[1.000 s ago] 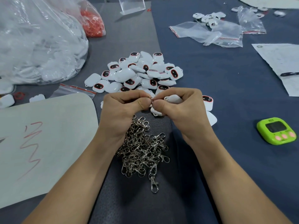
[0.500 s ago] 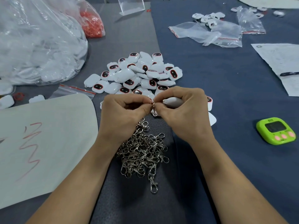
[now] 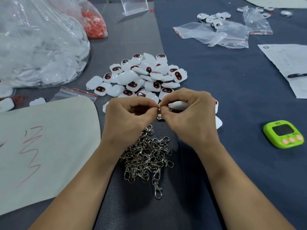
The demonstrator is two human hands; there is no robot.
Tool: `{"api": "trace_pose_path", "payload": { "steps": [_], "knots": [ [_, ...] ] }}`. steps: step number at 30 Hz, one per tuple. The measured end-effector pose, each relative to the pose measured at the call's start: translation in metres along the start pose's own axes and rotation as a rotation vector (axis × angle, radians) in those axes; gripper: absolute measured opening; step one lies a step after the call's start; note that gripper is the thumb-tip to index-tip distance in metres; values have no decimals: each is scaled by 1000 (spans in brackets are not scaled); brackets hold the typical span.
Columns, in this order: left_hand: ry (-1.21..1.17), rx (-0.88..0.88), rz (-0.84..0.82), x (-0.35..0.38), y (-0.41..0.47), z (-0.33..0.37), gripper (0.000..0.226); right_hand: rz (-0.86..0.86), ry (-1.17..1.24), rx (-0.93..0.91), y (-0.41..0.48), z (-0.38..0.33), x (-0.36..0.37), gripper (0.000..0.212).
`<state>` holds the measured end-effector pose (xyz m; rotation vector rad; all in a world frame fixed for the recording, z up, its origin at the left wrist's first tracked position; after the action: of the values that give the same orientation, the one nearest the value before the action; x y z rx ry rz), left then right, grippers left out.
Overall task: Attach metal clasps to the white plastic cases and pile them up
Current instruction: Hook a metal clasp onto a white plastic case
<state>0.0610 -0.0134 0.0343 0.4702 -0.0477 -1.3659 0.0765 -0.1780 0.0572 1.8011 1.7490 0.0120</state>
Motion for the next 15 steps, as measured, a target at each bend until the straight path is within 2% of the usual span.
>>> {"api": "trace_pose_path", "payload": {
  "steps": [5, 9, 15],
  "knots": [
    [152, 4, 97, -4, -1, 2, 28, -90, 19, 29, -1, 3, 9, 13],
    [98, -47, 86, -5, 0, -2, 33, -138, 63, 127, 0, 11, 12, 13],
    [1, -78, 79, -4, 1, -6, 15, -105, 125, 252, 0, 18, 10, 10]
  ]
}}
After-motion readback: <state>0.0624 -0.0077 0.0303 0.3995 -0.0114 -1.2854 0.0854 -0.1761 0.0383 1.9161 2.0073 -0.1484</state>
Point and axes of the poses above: each hand's wrist, its own y-axis towards the middle knuckle, its own x-axis out of the palm, z = x × y, the point moved 6 cm from there along y, towards the middle knuckle, and after that the axes turned 1 degree about x, right-handed, at the moved point
